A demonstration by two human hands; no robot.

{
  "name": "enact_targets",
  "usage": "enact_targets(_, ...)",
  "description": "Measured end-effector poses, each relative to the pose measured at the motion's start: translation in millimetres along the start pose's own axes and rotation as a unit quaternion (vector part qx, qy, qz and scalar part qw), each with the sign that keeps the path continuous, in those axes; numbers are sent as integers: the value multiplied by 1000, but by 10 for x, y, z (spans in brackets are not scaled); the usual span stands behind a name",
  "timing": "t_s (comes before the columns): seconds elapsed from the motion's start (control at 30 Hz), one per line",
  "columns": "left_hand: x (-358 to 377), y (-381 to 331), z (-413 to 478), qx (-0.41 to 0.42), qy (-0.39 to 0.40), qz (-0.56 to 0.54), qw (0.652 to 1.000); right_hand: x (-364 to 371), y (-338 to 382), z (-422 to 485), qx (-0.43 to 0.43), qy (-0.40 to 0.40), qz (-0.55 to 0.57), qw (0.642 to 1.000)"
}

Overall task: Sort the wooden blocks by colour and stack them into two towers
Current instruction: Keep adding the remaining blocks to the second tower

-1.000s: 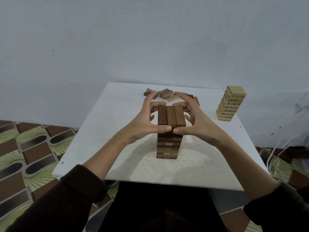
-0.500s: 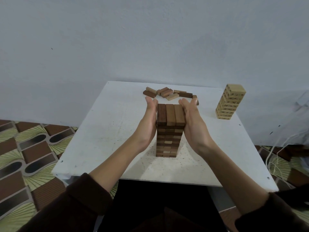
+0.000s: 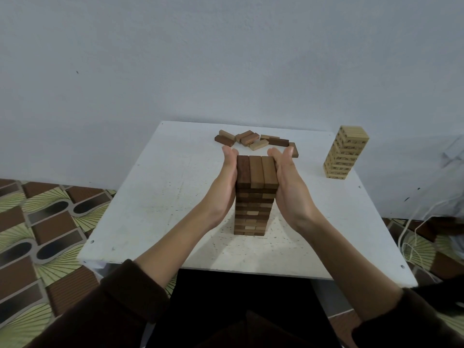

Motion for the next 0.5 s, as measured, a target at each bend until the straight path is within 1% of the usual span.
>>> enact_targets(0.13, 10, -8, -26, -7, 0, 25, 1000, -34, -57, 17, 1, 0, 9, 1000)
enact_targets(0.23, -14, 8, -20, -3, -6, 28, 1000, -40, -52, 38, -3, 0, -4, 1000)
enact_targets(0.4, -217, 56, 3, 2, -30, 42, 999, -246, -32, 101, -34, -53, -57, 996)
enact_targets(0.5, -324, 8, 0, 1, -56, 6, 998, -396, -47, 170, -44, -67, -62, 995)
Point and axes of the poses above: each hand's wrist, its own z-axis towards the middle knuckle, its own x-axis out of the palm, y = z × x, the point moved 10 cm from there along z, towards the middle knuckle, and after that the axes turned 11 degrees about y, right-handed, at the moved point
